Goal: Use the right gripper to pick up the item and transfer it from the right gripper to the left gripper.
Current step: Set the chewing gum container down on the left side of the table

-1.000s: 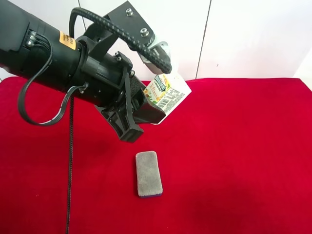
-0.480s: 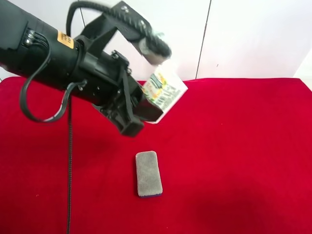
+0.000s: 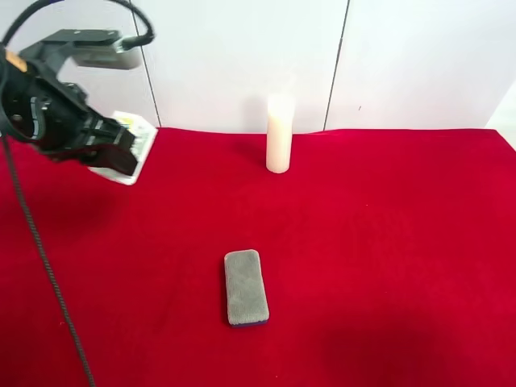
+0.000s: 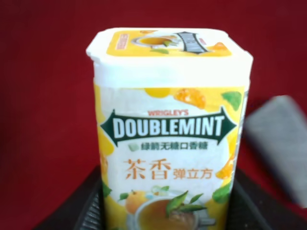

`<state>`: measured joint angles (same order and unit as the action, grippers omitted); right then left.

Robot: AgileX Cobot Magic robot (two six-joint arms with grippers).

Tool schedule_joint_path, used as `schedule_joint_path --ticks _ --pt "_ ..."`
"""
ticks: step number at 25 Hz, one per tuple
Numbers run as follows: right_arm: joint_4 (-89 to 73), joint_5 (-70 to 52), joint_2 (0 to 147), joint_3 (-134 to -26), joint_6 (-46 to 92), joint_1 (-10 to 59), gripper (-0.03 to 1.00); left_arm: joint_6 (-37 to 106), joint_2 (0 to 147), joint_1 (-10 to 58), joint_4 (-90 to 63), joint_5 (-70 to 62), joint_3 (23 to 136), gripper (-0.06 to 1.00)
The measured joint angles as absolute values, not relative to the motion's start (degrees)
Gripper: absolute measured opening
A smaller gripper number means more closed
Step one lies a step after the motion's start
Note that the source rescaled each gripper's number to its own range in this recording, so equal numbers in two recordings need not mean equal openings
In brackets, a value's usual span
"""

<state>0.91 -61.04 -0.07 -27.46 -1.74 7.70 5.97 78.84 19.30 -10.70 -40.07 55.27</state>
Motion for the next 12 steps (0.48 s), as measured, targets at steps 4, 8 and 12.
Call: schedule_joint_path --ticks 4,8,12 --pt "0.9 -61.0 -0.1 -27.5 -1.7 4.2 0.98 0.6 78.9 16.5 -4.2 -42.2 55.3 0.00" --pt "0.9 -61.0 -0.1 -27.5 -1.7 1.8 0.98 -3.9 80.8 15.9 3.1 -44.8 55.3 0.00" --pt "0.9 -61.0 -0.1 -27.5 -1.7 1.4 0.98 -4.9 84.9 15.9 5.2 -46.1 55.3 0.00"
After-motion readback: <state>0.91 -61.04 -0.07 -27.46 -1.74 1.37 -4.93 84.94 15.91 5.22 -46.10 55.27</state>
